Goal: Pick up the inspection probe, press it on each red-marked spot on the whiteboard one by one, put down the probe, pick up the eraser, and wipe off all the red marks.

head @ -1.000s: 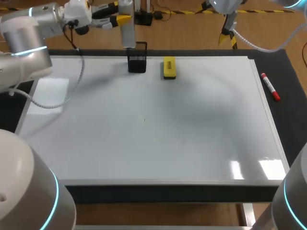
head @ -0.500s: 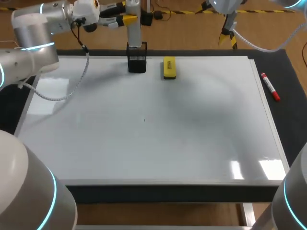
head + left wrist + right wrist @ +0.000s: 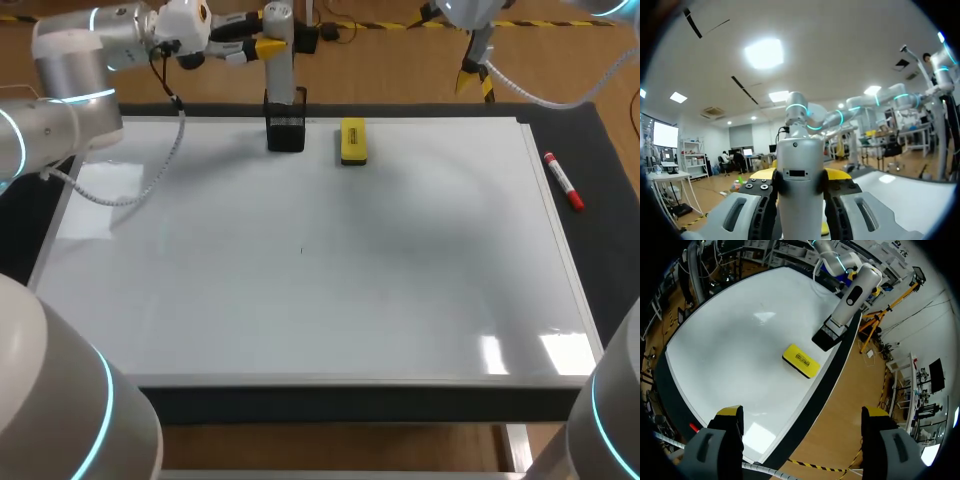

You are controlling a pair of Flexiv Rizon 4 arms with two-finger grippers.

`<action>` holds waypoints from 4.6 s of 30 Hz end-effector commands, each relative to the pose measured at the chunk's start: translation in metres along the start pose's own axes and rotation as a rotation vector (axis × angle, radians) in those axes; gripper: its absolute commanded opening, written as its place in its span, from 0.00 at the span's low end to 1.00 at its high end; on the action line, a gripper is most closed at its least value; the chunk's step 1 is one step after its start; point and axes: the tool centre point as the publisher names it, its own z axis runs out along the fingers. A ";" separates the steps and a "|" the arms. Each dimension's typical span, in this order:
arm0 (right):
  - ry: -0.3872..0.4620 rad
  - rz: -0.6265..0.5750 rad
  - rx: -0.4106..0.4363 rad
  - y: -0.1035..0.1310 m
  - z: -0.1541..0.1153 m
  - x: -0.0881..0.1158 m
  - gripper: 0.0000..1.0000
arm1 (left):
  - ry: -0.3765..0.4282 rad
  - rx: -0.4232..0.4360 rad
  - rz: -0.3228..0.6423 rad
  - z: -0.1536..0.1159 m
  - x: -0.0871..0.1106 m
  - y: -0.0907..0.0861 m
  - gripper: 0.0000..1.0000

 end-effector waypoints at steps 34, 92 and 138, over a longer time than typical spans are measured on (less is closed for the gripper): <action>0.005 -0.001 0.002 0.000 -0.001 -0.001 1.00 | -0.021 0.044 -0.027 -0.010 -0.010 0.049 0.00; 0.005 -0.001 0.002 0.000 -0.001 -0.001 1.00 | -0.017 0.063 -0.063 -0.020 -0.001 0.091 0.15; 0.005 -0.001 0.002 0.000 -0.001 -0.001 1.00 | -0.235 -0.452 0.027 -0.045 0.004 0.032 1.00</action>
